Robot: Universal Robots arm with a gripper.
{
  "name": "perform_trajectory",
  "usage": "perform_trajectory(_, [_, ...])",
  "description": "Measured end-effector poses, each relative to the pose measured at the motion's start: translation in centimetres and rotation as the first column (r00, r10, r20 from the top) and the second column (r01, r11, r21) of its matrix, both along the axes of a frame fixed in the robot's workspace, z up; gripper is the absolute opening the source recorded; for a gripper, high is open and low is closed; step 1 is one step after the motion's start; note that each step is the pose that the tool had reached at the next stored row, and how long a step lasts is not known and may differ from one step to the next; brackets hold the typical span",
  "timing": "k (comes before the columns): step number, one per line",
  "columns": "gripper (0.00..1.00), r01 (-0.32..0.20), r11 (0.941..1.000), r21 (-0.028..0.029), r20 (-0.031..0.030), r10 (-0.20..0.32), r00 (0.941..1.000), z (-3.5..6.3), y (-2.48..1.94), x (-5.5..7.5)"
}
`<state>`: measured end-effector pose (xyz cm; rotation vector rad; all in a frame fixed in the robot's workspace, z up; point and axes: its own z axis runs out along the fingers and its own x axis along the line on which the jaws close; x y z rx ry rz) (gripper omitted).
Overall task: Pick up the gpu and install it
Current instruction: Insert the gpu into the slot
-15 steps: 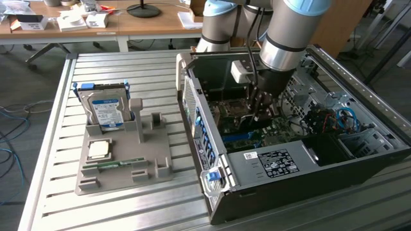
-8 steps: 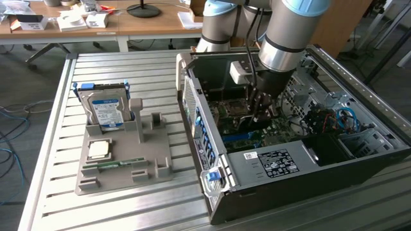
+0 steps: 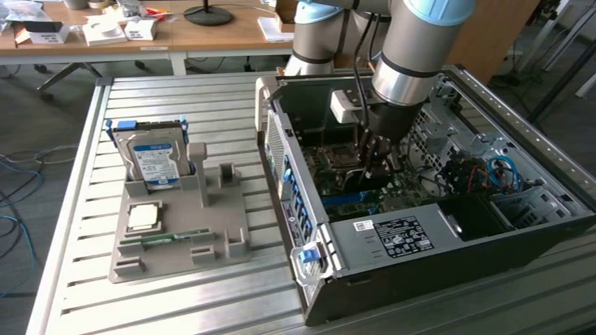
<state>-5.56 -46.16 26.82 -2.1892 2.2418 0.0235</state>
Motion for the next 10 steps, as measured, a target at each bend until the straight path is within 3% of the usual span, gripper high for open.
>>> perform_trajectory(7, [0.26,0.018,0.9998,-0.0097,0.0001,-0.018,0.9998,-0.09,0.0,-0.05])
perform_trajectory(10, [0.26,0.019,0.9998,-0.0101,0.0002,-0.019,0.9998,-0.11,0.01,-0.13])
